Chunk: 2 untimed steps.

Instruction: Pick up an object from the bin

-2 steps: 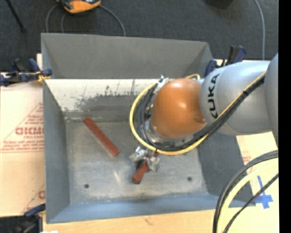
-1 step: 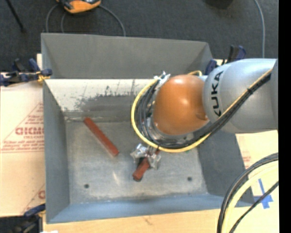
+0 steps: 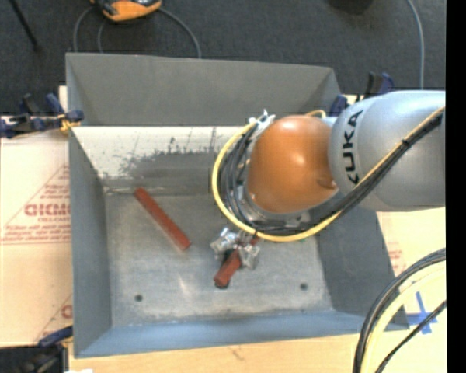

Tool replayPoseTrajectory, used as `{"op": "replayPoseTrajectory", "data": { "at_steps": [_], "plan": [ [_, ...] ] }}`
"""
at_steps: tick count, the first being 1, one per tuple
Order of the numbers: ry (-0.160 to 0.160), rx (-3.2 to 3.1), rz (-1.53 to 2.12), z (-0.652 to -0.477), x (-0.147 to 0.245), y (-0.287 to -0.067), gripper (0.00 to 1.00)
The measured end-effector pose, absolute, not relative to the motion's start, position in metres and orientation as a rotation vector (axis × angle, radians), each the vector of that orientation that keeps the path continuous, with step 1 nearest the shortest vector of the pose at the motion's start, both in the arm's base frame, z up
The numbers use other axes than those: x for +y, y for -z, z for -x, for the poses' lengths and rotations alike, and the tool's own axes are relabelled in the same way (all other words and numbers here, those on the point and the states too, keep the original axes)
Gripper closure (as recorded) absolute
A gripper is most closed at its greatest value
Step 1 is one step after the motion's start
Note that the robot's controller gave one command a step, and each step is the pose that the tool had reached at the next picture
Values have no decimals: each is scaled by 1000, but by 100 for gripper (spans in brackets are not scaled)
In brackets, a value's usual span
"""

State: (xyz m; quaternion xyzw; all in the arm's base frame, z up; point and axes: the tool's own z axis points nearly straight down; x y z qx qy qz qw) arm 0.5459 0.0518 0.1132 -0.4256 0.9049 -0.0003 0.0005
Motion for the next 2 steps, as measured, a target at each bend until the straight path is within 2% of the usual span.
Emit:
{"op": "replayPoseTrajectory", "data": {
  "at_steps": [2],
  "plan": [
    [0,2844,1335,-546,52,-137,100]
  ]
}}
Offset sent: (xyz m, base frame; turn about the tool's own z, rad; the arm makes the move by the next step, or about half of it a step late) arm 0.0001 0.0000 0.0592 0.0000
